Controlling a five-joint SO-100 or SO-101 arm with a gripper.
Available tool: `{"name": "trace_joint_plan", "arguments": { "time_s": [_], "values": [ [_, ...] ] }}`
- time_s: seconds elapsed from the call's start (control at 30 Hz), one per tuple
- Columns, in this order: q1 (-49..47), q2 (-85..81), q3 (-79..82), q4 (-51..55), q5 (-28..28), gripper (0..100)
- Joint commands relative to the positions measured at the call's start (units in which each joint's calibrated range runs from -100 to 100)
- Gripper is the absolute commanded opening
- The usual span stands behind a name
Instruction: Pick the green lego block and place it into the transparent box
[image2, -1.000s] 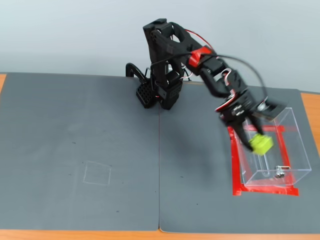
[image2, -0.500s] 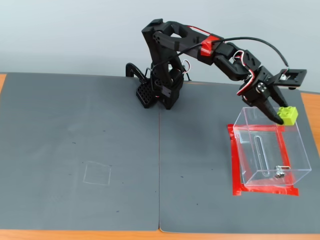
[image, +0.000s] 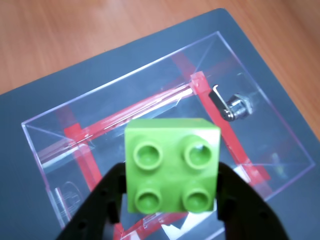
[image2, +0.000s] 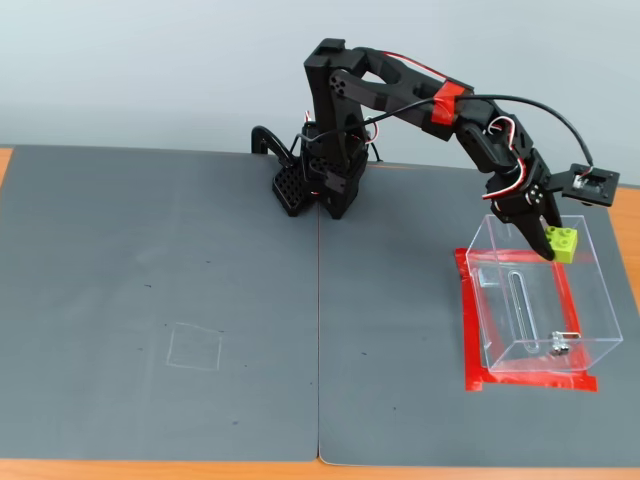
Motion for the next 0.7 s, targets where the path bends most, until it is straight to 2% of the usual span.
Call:
{"name": "trace_joint_plan", "arguments": {
  "time_s": [0.0, 0.3, 0.5, 0.67],
  "values": [
    [-0.2, 0.1, -4.1, 0.0, 0.1, 12],
    [-0.8, 1.9, -5.1, -0.2, 0.0, 13],
    [-1.2, 2.4, -4.3, -2.3, 0.1, 26],
    [-1.1, 2.4, -4.3, -2.3, 0.1, 28]
  ]
}}
